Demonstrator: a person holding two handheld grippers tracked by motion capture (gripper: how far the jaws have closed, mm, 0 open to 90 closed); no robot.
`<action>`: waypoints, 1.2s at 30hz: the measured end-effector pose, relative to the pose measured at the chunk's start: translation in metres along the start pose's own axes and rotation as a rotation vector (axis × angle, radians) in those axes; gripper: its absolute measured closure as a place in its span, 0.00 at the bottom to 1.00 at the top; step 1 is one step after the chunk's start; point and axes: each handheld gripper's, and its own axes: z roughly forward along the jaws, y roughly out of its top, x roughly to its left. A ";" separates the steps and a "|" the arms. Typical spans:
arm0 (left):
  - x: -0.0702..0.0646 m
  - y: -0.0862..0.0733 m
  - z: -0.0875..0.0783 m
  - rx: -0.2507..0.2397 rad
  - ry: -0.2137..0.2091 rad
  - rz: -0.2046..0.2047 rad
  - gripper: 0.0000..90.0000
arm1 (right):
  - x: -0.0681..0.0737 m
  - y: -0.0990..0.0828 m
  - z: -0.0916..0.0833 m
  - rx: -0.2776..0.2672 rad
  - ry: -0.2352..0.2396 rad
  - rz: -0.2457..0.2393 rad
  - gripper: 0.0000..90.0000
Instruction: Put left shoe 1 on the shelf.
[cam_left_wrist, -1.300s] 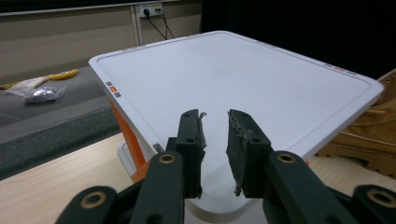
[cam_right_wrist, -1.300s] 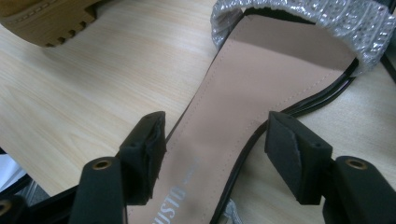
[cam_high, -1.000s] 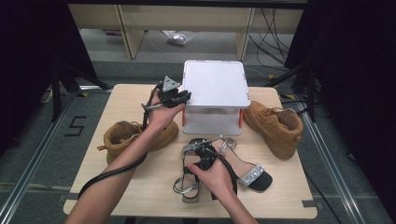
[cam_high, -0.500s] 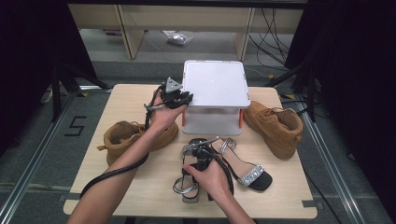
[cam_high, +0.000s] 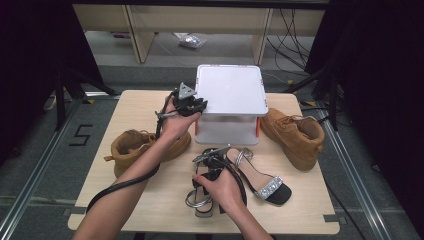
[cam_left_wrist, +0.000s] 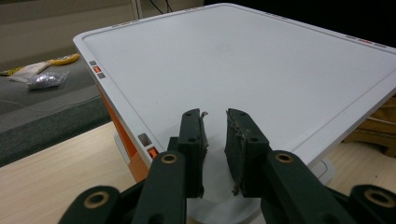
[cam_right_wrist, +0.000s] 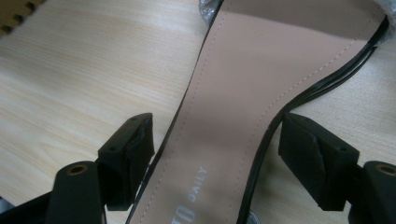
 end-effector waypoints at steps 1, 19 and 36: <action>0.000 0.000 0.000 0.000 0.000 0.000 0.84 | 0.000 0.000 0.000 0.000 0.000 0.000 0.30; -0.001 0.001 0.001 0.007 0.003 0.007 0.85 | -0.007 0.007 -0.005 0.151 -0.047 -0.079 0.43; -0.003 0.004 0.001 0.029 0.001 0.014 0.97 | -0.014 0.006 0.002 0.194 -0.075 -0.149 0.46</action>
